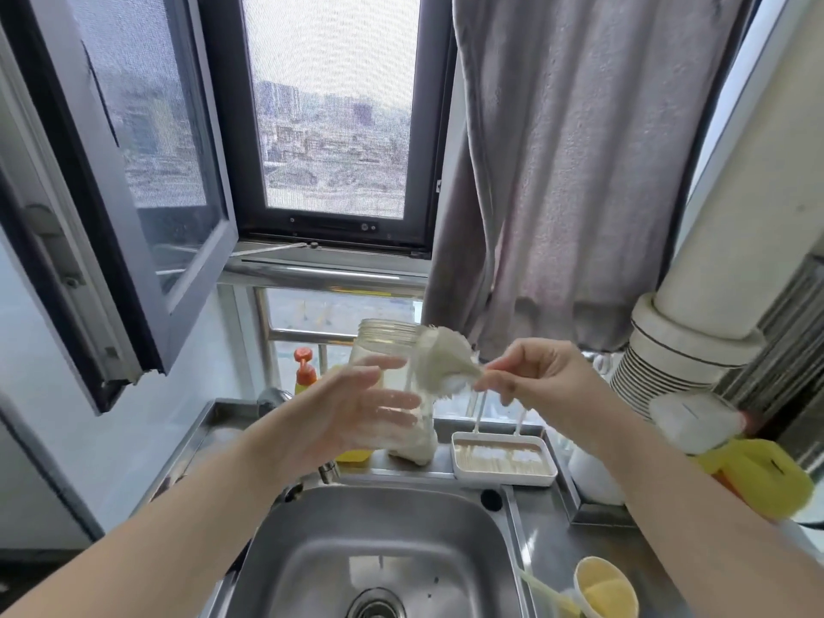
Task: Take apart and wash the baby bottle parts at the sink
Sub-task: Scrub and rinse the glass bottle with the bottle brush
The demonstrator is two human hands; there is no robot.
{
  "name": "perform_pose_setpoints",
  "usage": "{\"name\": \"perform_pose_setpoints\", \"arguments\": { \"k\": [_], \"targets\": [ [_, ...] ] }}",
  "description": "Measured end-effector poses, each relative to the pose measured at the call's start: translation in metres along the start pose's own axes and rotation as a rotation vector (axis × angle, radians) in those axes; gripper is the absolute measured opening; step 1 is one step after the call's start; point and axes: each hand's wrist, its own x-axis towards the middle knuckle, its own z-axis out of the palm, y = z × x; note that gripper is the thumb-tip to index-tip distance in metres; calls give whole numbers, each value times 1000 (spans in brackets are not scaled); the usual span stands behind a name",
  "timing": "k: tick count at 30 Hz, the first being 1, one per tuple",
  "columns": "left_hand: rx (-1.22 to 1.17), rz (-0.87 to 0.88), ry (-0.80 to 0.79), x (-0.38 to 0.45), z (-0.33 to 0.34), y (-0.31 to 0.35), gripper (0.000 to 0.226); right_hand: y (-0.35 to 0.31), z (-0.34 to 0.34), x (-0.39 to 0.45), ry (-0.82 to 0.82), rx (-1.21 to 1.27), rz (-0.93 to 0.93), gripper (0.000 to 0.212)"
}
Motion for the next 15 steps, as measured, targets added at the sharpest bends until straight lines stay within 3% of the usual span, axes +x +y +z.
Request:
{"name": "perform_pose_setpoints", "arguments": {
  "k": [4, 7, 10, 13, 15],
  "targets": [
    [49, 33, 11, -8, 6, 7, 88, 8, 18, -9, -160, -16, 57, 20],
    [49, 12, 2, -13, 2, 8, 95, 12, 0, -10, -77, -34, 78, 21],
    [-6, 14, -64, -10, 8, 12, 81, -1, -5, -2, 14, 63, -9, 17],
    [-23, 57, -125, -9, 13, 17, 75, -3, 9, -5, -90, 80, -25, 20],
    [-51, 69, -66, -13, 12, 20, 84, 3, 10, -14, -142, 35, 16, 20]
  ]
}}
